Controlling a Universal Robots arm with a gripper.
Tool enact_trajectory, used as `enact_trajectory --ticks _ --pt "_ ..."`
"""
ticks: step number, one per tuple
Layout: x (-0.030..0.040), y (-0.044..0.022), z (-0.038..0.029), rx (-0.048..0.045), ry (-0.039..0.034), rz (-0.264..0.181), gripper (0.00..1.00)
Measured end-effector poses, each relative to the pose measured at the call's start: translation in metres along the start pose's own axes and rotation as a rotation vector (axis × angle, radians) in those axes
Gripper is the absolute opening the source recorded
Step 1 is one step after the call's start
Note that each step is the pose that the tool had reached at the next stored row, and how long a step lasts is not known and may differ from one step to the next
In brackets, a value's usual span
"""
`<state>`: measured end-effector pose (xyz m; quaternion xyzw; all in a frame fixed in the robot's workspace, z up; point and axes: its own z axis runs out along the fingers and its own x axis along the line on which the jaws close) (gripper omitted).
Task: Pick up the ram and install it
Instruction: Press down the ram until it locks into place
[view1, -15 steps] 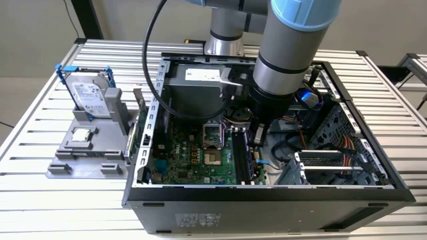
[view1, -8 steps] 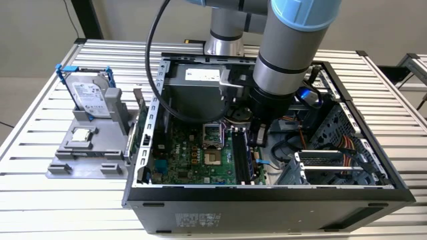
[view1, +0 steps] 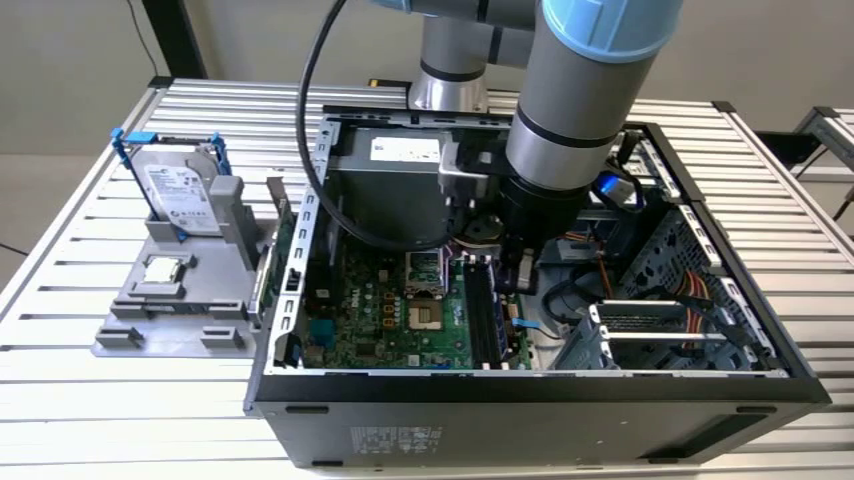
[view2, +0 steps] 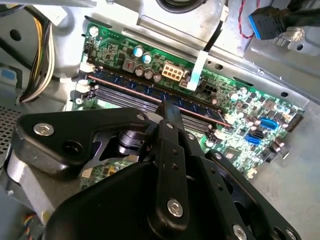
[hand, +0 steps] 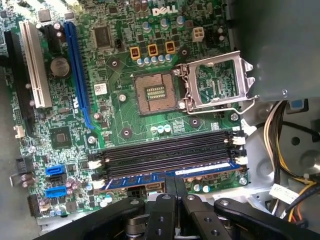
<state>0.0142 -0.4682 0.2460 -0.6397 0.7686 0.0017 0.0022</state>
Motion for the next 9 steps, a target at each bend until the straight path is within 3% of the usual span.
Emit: enact_trajectory --ticks 9 --pt "0.0 -0.0001 0.0 -0.0003 0.0002 -0.062 0.0"
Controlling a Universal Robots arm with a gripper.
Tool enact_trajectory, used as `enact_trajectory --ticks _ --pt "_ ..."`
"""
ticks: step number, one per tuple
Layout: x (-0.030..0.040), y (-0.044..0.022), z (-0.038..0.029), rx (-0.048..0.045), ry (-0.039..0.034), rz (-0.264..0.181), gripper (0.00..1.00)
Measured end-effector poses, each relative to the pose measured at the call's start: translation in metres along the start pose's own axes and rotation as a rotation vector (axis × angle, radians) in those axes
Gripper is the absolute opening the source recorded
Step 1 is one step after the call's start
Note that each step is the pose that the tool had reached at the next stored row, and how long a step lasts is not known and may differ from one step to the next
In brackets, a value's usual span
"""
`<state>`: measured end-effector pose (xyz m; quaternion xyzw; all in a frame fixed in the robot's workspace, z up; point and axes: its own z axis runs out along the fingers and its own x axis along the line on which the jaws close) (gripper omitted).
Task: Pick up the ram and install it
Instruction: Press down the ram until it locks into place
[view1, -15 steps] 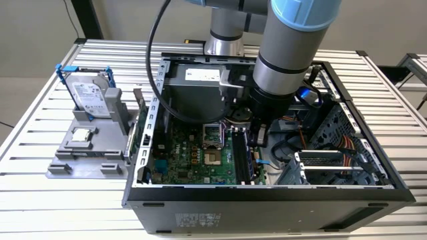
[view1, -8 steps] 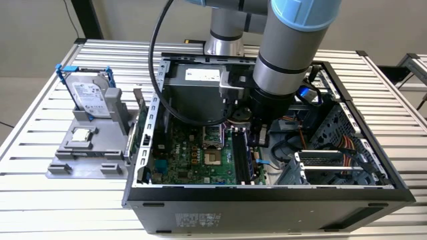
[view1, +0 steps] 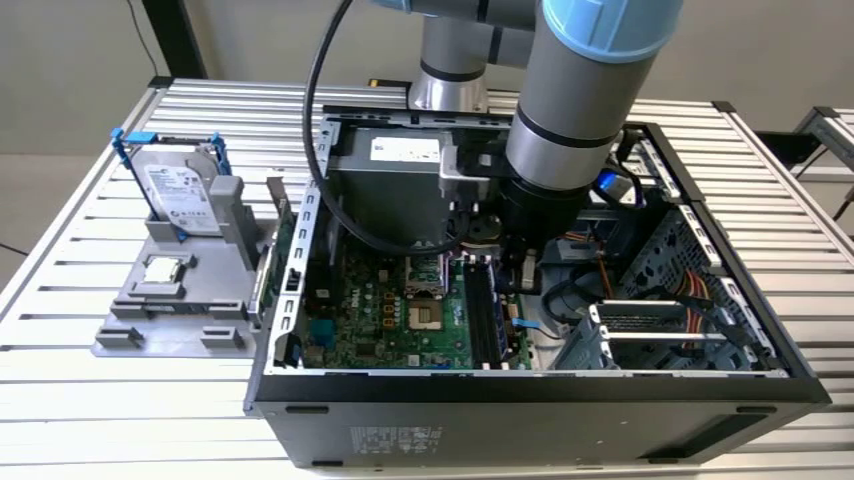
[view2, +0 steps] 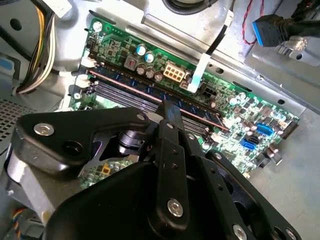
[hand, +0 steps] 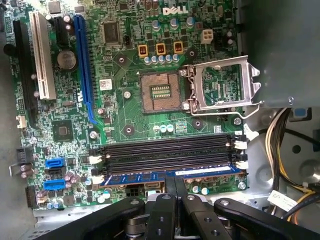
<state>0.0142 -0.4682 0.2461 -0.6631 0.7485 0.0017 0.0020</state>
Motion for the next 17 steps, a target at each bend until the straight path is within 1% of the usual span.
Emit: enact_trajectory --ticks 7,14,17 --pt "0.0 0.0001 0.0 0.0001 -0.0001 -0.032 0.0" --pt "0.0001 0.0 0.0001 0.0001 0.0003 -0.033 0.0" --pt "0.0004 0.0 0.0048 0.0001 0.0008 -0.033 0.0"
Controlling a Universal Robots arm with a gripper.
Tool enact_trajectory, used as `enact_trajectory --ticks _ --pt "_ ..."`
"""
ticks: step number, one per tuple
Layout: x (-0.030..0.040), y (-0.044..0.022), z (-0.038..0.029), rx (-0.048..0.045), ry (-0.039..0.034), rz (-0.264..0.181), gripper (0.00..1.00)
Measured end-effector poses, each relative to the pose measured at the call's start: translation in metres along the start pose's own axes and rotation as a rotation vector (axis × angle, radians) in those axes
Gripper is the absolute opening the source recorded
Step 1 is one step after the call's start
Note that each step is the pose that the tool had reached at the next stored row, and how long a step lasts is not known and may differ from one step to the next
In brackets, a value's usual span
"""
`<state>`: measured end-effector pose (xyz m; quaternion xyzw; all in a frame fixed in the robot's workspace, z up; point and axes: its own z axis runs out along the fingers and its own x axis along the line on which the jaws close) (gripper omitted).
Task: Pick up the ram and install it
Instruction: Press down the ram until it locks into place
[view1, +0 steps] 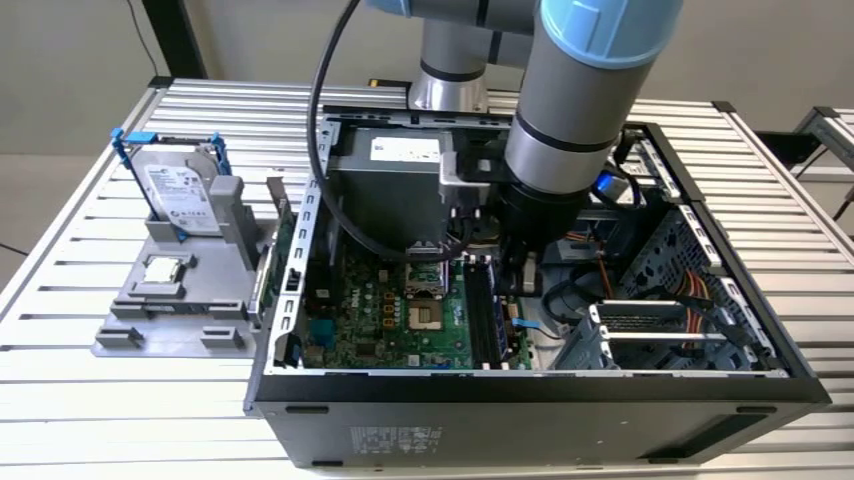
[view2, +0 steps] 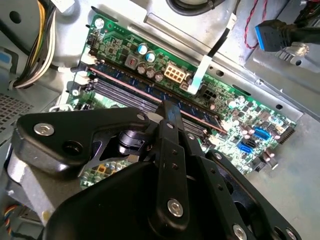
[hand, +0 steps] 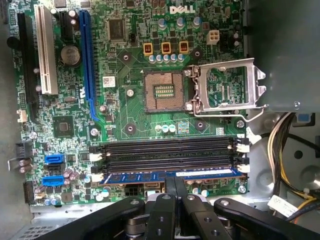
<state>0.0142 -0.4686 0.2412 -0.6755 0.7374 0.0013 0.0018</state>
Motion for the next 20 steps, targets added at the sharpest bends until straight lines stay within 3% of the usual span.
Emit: enact_trajectory --ticks 14,16,18,20 --pt "0.0003 0.0001 0.0248 -0.0003 0.0027 0.0 0.0" --pt "-0.0003 -0.0001 0.0229 -0.001 0.0056 0.0 0.0" --pt "-0.0004 0.0 0.0175 0.0002 -0.0015 0.0 0.0" --pt "-0.0001 0.0 0.0075 -0.0003 0.0007 0.0 0.0"
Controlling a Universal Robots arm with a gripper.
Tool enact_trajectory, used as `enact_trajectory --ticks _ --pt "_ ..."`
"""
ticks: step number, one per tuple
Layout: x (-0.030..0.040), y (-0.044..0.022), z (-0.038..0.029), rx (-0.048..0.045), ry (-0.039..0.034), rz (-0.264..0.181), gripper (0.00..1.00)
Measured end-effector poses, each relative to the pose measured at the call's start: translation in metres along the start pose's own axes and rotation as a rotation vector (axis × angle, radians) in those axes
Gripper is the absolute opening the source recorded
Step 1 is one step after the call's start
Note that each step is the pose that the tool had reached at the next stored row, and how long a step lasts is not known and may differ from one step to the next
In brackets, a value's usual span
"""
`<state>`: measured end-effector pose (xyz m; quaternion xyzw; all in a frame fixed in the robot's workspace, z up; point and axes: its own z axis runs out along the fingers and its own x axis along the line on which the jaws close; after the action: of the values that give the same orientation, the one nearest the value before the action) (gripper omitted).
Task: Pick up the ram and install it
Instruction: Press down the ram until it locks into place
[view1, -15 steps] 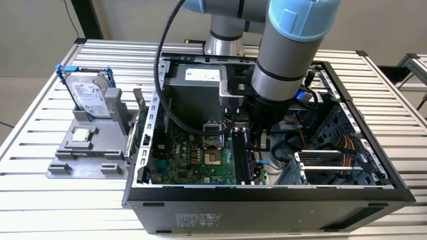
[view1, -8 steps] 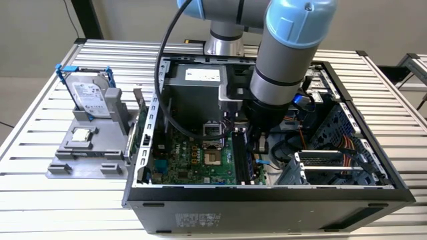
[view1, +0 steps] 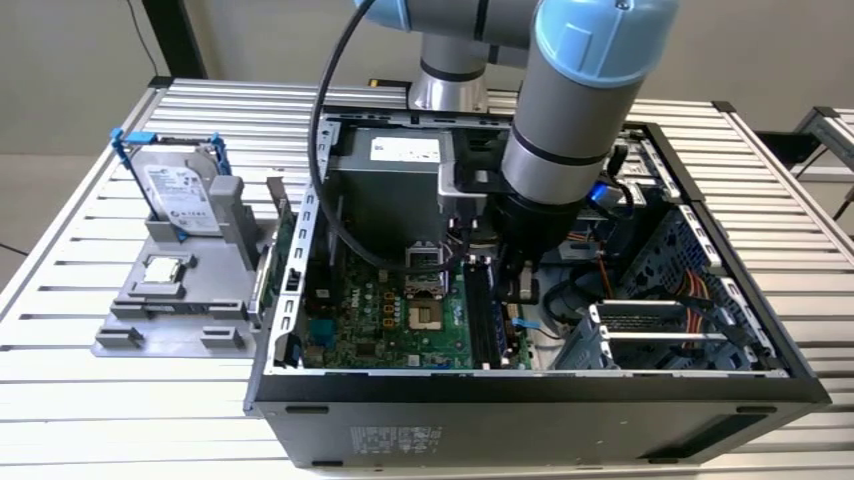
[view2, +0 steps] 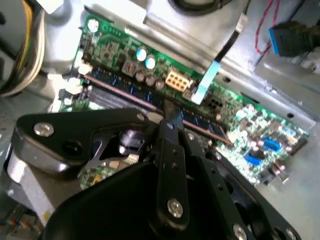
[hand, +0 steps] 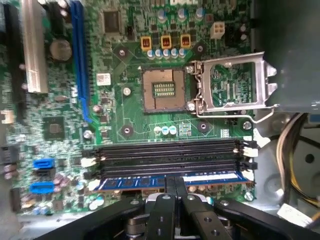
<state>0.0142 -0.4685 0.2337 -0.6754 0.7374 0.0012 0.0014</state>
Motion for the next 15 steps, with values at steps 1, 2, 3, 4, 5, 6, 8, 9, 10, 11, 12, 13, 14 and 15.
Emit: enact_trajectory --ticks 1,2,3,4,5,6,8,9,10,11,12,13,14,15 --pt "0.0 0.0 -0.0048 0.0 0.0001 0.0 0.0" --pt "-0.0001 -0.0001 -0.0089 0.0001 0.0001 0.0 0.0" --pt "-0.0001 0.0 -0.0137 0.0 0.0003 0.0 0.0" --pt "-0.0001 -0.0001 -0.0182 0.0 0.0003 0.0 0.0" --pt "-0.0001 -0.0001 -0.0229 -0.0002 0.0001 0.0 0.0" --pt "-0.0001 -0.0001 -0.0264 -0.001 0.0004 0.0 0.0" --pt "-0.0001 -0.0001 -0.0306 -0.0011 0.0005 0.0 0.0" --pt "-0.0001 -0.0001 -0.0334 -0.0011 0.0005 0.0 0.0" --pt "-0.0001 -0.0001 -0.0353 -0.0012 0.0008 0.0 0.0" --pt "-0.0001 0.0 -0.0364 -0.0011 0.0006 0.0 0.0" --pt "-0.0001 -0.0001 -0.0385 -0.0011 0.0007 0.0 0.0" --pt "-0.0002 -0.0001 -0.0406 -0.0013 0.0007 0.0 0.0" --pt "-0.0001 0.0 -0.0421 -0.0014 0.0006 0.0 0.0" --pt "-0.0002 0.0 -0.0439 -0.0014 0.0008 0.0 0.0"
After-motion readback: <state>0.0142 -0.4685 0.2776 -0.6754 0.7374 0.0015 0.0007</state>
